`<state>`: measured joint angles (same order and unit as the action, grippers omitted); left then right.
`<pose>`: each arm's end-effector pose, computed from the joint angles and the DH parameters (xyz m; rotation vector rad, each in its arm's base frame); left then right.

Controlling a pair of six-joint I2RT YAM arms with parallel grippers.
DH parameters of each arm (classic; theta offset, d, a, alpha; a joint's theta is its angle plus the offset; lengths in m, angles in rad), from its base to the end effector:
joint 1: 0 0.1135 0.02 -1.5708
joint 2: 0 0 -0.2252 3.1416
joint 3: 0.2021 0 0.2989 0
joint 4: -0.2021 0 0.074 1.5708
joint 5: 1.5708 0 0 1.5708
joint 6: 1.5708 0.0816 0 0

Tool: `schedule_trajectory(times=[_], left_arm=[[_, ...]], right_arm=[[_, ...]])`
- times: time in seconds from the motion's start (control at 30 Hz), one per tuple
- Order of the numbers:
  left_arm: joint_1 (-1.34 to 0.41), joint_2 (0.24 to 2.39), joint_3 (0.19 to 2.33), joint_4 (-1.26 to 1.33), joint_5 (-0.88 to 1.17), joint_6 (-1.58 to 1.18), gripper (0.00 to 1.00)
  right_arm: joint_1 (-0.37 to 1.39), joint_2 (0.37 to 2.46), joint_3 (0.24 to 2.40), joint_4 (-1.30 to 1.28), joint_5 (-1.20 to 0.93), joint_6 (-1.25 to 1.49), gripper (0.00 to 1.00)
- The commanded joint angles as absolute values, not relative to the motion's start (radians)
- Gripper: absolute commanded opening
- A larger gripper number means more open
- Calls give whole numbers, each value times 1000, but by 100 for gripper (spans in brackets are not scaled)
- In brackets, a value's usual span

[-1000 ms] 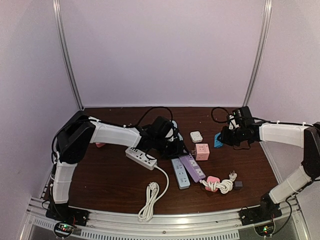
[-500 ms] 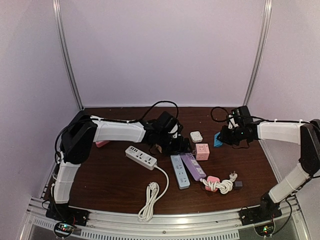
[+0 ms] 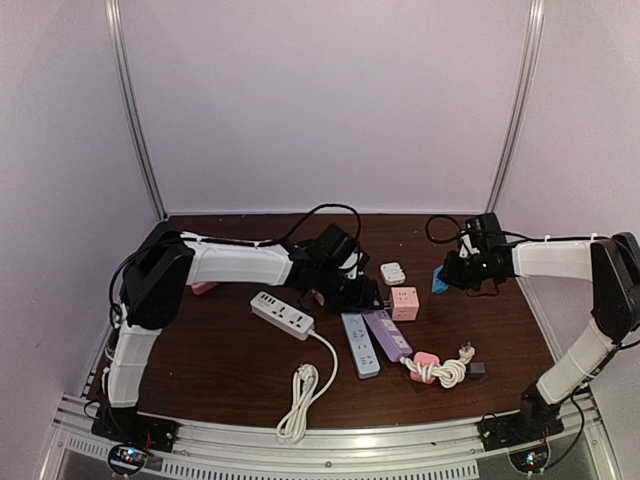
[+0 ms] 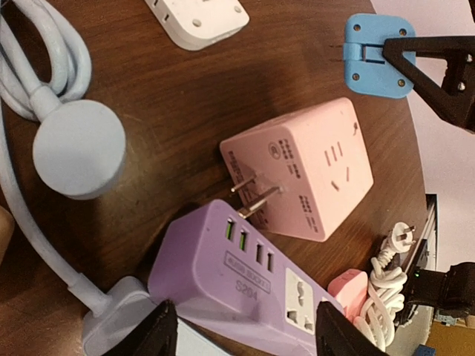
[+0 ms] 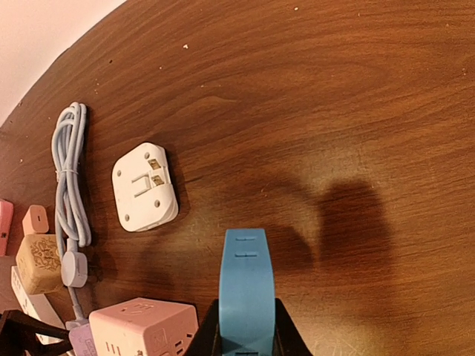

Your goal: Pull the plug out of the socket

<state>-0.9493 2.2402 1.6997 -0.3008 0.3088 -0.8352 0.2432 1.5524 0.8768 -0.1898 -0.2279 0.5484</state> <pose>0.2959 -0.4558 0.0777 0.3158 2.7003 -1.0719 0.3657 0.1097 0.0855 0.2766 2.4925 0.6202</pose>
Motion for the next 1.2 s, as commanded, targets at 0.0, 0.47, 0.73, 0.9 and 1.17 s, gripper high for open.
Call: schedule_trajectory(times=[0.0, 0.47, 0.73, 0.9, 1.17], left_arm=[[-982, 2220, 1697, -265, 339, -857, 62], [-987, 2300, 1797, -318, 328, -858, 54], [-975, 2254, 1754, -338, 295, -829, 47], [-974, 2211, 1750, -341, 283, -811, 47], [-966, 2139, 1752, -352, 268, -785, 47]], right_arm=[[229, 1561, 900, -152, -234, 546, 1], [206, 1641, 911, -101, -269, 549, 1], [180, 1672, 898, -90, -277, 552, 3], [142, 1673, 877, -106, -273, 547, 14], [101, 1646, 818, -95, -281, 550, 35]])
